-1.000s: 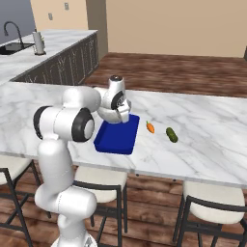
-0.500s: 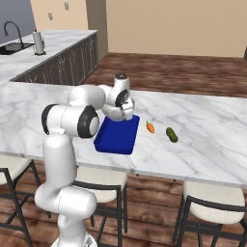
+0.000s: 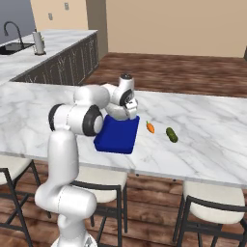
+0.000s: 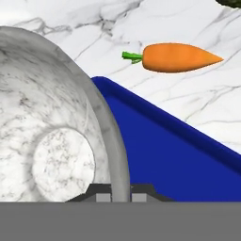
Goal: Place the two vegetables and bowl onto the tray for setting up a vegetable dip station.
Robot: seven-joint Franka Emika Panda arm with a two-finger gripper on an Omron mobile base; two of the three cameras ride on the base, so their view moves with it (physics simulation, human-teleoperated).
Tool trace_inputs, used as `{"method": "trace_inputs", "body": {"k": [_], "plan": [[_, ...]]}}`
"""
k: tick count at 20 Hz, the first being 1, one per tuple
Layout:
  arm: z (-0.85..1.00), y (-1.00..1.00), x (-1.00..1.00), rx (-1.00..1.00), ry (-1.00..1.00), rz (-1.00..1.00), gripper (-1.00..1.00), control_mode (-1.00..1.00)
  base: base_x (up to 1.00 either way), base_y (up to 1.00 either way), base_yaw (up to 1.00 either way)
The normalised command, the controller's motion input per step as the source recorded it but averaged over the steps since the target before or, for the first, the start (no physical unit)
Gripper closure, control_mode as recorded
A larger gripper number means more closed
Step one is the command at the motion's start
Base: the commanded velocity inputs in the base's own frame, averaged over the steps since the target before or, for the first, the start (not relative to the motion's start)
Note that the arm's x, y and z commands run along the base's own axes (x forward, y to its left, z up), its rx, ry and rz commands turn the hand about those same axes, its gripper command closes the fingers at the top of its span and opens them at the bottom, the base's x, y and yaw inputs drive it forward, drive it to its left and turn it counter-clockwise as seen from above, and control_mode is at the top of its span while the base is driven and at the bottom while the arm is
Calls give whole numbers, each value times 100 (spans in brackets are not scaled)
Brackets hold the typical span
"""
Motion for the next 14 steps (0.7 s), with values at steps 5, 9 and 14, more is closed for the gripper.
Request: {"method": "trace_inputs", "body": {"k": [5, 9, 14], "plan": [[-24, 0, 12, 0, 1, 0, 100, -100, 0, 0, 0], [-24, 0, 10, 0, 1, 0, 100, -100, 0, 0, 0], [0, -19, -3, 0, 0, 0, 100, -100, 0, 0, 0]]}}
